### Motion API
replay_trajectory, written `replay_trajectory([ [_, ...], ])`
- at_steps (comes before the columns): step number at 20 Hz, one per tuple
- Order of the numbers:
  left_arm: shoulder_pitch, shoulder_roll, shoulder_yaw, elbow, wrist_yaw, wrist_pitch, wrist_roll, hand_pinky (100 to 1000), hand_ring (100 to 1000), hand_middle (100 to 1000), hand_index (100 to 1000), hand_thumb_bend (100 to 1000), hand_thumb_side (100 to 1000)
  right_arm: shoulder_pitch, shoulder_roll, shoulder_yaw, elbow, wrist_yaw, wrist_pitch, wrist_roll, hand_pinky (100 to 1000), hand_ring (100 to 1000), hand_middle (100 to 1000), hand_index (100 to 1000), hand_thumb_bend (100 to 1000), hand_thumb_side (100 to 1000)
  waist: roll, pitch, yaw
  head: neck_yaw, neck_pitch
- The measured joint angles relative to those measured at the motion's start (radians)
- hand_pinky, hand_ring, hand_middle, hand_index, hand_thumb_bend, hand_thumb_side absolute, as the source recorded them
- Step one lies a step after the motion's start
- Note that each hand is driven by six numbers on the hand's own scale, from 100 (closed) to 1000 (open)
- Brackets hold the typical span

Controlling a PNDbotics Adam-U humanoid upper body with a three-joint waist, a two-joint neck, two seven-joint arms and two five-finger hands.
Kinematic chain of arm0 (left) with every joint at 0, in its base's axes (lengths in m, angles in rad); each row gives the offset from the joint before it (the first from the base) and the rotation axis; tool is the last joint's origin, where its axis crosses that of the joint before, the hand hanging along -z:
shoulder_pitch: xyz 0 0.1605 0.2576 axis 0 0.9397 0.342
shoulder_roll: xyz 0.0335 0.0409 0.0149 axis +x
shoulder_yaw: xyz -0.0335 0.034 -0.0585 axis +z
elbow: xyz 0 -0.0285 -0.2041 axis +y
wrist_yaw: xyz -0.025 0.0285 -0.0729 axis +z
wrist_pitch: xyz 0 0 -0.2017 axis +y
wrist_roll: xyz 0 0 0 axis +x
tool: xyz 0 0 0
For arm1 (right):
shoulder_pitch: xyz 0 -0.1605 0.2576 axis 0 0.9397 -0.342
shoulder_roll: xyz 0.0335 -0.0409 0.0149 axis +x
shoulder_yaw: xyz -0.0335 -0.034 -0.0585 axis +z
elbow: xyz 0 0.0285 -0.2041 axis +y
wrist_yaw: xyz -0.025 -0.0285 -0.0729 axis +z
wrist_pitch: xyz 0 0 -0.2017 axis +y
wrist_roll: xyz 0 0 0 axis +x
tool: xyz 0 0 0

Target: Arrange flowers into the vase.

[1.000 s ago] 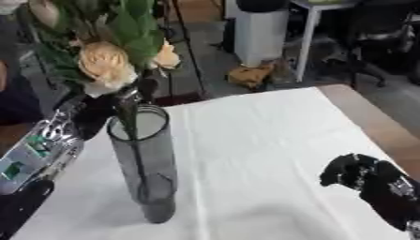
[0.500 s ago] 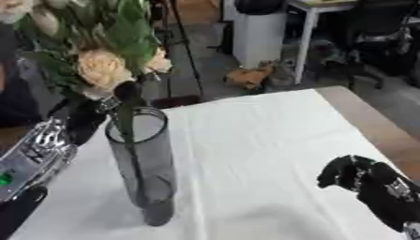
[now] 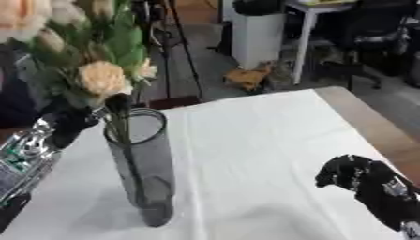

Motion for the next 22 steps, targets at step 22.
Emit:
replay_trajectory([
  [22, 0.099, -0.002, 0.059, -0.060, -0.099, -0.007, -0.019, 770, 737, 569, 870, 1000, 718, 0.004, 0.000, -0.001, 0.000, 0.000, 0.001, -0.002, 680, 661, 595, 669, 730, 747, 0.000, 0.000, 0.012, -0.017, -0.004],
])
